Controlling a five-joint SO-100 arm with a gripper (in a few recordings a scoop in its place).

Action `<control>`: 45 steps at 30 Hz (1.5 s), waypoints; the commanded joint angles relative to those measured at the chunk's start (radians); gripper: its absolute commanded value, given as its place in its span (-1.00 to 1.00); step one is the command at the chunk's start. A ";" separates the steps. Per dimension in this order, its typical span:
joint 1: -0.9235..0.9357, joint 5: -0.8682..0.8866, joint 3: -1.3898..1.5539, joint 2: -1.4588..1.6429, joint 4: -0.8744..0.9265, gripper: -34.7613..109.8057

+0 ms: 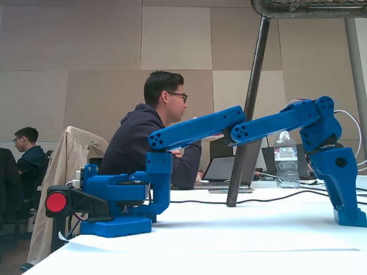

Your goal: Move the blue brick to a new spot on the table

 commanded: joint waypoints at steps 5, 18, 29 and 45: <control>0.034 -0.002 0.202 0.391 0.025 -0.04; -0.037 -0.029 1.727 1.641 -0.146 -0.29; -0.133 -0.006 2.427 2.312 -0.261 -0.52; 0.020 -0.190 2.982 2.961 -0.284 -0.52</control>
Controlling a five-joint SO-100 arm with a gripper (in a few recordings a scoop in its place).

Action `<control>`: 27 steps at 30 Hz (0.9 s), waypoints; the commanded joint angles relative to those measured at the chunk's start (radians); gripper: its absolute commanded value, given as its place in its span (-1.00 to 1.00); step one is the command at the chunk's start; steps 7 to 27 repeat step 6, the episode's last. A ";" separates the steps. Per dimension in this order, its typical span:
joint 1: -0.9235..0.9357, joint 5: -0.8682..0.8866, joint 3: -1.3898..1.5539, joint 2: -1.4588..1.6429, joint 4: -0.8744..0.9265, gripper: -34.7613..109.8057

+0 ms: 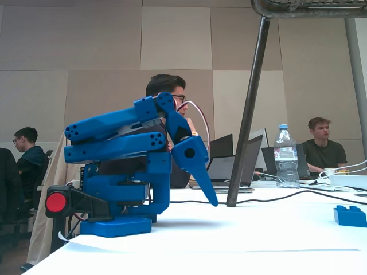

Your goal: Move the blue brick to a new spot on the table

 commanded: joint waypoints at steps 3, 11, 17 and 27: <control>0.043 -0.029 0.072 0.005 -0.077 -0.52; 0.058 -0.095 0.135 0.005 -0.094 -0.52; 0.058 -0.095 0.135 0.005 -0.094 -0.52; 0.058 -0.095 0.135 0.005 -0.094 -0.52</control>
